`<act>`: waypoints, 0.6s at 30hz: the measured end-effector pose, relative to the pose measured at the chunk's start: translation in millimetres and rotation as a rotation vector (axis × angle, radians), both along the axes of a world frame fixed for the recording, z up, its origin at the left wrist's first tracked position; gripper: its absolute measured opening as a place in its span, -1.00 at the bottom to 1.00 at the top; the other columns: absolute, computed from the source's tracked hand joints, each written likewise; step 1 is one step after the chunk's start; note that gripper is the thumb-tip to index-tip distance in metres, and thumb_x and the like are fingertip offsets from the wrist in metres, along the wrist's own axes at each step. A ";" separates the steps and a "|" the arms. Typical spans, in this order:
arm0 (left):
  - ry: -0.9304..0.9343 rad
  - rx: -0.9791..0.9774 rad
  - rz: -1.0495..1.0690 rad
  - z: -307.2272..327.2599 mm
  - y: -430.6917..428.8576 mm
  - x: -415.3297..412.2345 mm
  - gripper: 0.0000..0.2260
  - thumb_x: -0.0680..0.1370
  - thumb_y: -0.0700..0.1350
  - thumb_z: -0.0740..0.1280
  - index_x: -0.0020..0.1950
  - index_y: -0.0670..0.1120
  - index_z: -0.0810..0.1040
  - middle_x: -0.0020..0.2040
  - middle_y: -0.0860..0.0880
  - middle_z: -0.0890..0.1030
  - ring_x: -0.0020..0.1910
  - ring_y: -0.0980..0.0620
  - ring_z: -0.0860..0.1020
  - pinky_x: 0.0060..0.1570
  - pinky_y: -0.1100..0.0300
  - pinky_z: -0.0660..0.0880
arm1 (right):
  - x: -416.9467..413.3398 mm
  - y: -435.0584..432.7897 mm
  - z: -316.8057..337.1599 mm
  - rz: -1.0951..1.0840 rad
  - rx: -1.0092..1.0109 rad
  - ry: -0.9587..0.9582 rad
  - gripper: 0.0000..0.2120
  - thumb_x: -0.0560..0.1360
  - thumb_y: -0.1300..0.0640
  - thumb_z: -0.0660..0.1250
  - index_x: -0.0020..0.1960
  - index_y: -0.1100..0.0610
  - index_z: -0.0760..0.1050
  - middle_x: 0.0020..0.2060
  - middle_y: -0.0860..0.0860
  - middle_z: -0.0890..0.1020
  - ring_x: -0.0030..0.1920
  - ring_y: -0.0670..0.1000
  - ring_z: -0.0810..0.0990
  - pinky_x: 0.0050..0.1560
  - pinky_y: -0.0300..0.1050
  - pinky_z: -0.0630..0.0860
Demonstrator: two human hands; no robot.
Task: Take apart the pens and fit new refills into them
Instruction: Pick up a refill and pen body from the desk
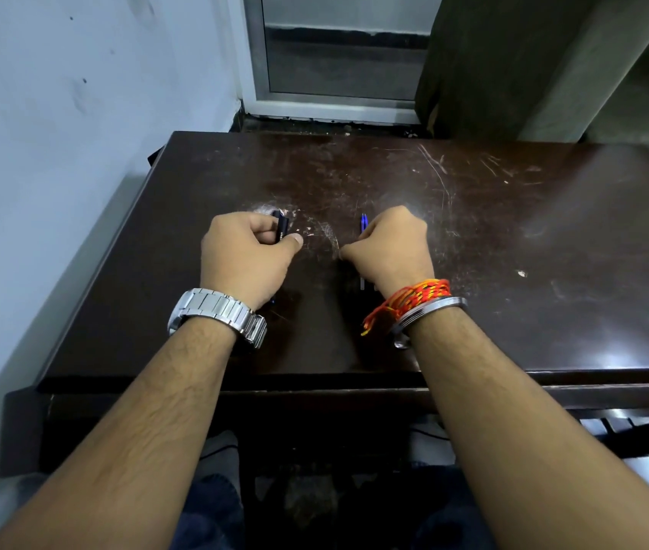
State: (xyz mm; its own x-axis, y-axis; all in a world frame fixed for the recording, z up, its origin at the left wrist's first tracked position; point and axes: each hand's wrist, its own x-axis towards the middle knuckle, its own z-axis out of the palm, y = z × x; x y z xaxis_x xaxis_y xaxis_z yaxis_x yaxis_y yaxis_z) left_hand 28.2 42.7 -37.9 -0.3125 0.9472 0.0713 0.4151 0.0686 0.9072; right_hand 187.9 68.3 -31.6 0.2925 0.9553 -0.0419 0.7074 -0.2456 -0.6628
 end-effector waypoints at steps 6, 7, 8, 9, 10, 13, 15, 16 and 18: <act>-0.020 0.001 0.019 -1.1 0.5 2.4 -0.82 0.32 -0.02 0.58 -0.31 0.18 0.60 -0.27 0.10 0.71 -0.26 0.04 0.71 -0.06 -0.02 0.68 | -1.0 -3.9 1.3 -0.013 0.011 -0.083 -0.81 0.44 0.20 0.41 -0.22 0.17 0.39 -0.16 0.12 0.47 -0.19 0.19 0.50 -0.17 -0.11 0.41; -0.022 0.003 0.020 -1.6 0.8 2.6 -0.83 0.32 -0.02 0.58 -0.30 0.18 0.60 -0.27 0.09 0.71 -0.26 0.04 0.71 -0.06 -0.02 0.68 | -1.5 -4.4 1.2 -0.014 0.007 -0.095 -0.74 0.45 0.19 0.41 -0.26 0.14 0.32 -0.15 0.11 0.43 -0.20 0.18 0.45 -0.16 -0.11 0.40; -0.027 0.004 0.022 -2.0 1.2 2.7 -0.84 0.32 -0.02 0.58 -0.27 0.16 0.63 -0.26 0.08 0.72 -0.25 0.03 0.72 -0.06 -0.02 0.68 | -1.6 -4.2 0.8 -0.015 0.004 -0.103 -0.68 0.45 0.19 0.41 -0.29 0.11 0.26 -0.16 0.11 0.41 -0.20 0.17 0.43 -0.16 -0.11 0.39; -0.028 0.002 0.025 -2.3 1.4 2.7 -0.86 0.33 -0.03 0.59 -0.21 0.13 0.66 -0.25 0.07 0.72 -0.24 0.03 0.72 -0.05 -0.01 0.68 | -1.5 -3.9 0.6 -0.015 0.004 -0.109 -0.65 0.46 0.18 0.41 -0.30 0.10 0.23 -0.17 0.10 0.39 -0.20 0.17 0.43 -0.16 -0.10 0.39; -0.028 -0.001 0.027 -2.1 1.3 2.7 -0.84 0.33 -0.04 0.59 -0.14 0.07 0.70 -0.24 0.06 0.72 -0.24 0.02 0.72 -0.04 -0.01 0.68 | -1.3 -3.5 0.4 -0.014 0.006 -0.114 -0.64 0.46 0.18 0.41 -0.31 0.09 0.22 -0.19 0.09 0.38 -0.20 0.17 0.43 -0.16 -0.10 0.39; -0.022 -0.008 0.024 -1.4 0.9 2.3 -0.78 0.33 -0.05 0.62 -0.07 0.01 0.72 -0.24 0.05 0.72 -0.25 0.04 0.72 -0.05 0.01 0.68 | -1.3 -2.8 -0.2 0.000 -0.013 -0.104 -0.64 0.46 0.19 0.39 -0.32 0.08 0.21 -0.29 0.04 0.34 -0.21 0.17 0.43 -0.17 -0.09 0.39; -0.026 0.009 0.014 -0.8 0.4 2.6 -0.84 0.32 -0.04 0.62 -0.19 0.07 0.69 -0.30 0.08 0.71 -0.29 0.12 0.70 -0.09 0.09 0.68 | -1.8 -3.0 -1.2 0.014 0.002 -0.098 -0.66 0.47 0.16 0.38 -0.33 0.10 0.24 -0.31 0.04 0.36 -0.24 0.18 0.44 -0.19 -0.08 0.38; -0.016 0.021 0.007 -0.2 -0.1 3.0 -0.83 0.32 -0.03 0.63 -0.25 0.11 0.66 -0.34 0.12 0.69 -0.33 0.21 0.68 -0.13 0.20 0.66 | -2.3 -3.0 -1.4 0.025 0.033 -0.081 -0.70 0.47 0.14 0.37 -0.33 0.12 0.30 -0.31 0.06 0.41 -0.25 0.18 0.47 -0.19 -0.09 0.40; 0.002 0.026 -0.013 0.9 -0.7 3.5 -0.79 0.31 -0.01 0.64 -0.32 0.16 0.62 -0.40 0.18 0.65 -0.42 0.34 0.59 -0.27 0.37 0.56 | -4.6 -1.8 -1.0 0.041 0.134 0.023 -0.77 0.45 0.11 0.35 -0.35 0.18 0.48 -0.40 0.06 0.54 -0.31 0.09 0.57 -0.24 -0.17 0.45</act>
